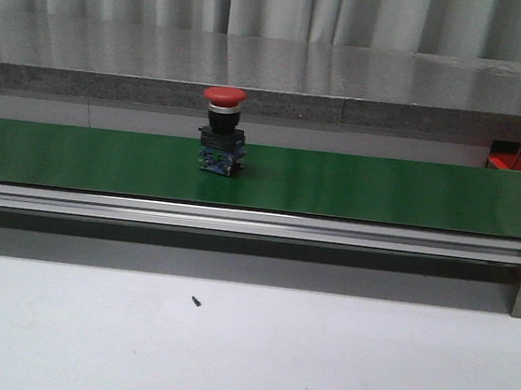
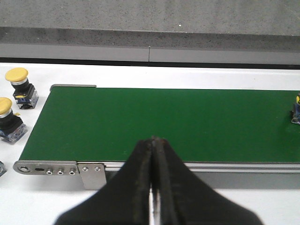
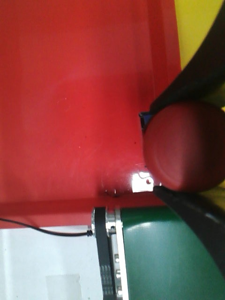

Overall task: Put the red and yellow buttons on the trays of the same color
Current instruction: 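Lower the red button into the red tray and open right gripper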

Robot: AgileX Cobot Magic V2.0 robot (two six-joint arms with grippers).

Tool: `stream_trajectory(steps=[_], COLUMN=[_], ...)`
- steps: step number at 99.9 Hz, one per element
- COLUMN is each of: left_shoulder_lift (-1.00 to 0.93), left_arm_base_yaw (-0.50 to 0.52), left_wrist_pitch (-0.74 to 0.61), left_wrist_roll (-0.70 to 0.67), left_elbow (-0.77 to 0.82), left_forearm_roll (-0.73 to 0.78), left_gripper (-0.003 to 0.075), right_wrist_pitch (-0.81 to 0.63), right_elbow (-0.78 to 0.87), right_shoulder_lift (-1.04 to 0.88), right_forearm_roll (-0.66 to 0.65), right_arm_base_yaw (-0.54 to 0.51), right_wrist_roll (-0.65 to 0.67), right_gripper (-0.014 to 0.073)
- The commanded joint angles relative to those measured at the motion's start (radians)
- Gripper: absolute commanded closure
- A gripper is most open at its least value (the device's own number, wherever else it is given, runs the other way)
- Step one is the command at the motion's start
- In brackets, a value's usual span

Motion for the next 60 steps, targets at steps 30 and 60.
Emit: stream_trajectory(steps=[30,60], left_shoulder_lift=[-0.002,-0.002], left_arm_base_yaw=[-0.008,-0.008], left_wrist_pitch=[-0.080,-0.080], left_wrist_roll=[0.001,0.001], left_elbow=[-0.027,-0.027], left_forearm_roll=[-0.013,-0.013], left_gripper=[0.0740,0.0740], right_wrist_pitch=[-0.173,-0.167], right_elbow=[-0.035,-0.035], right_shoulder_lift=[0.136,0.182], right_forearm_roll=[0.044,0.058], right_arm_base_yaw=[-0.006,-0.006], right_wrist_roll=[-0.042,-0.042], right_gripper=[0.0459,0.0407])
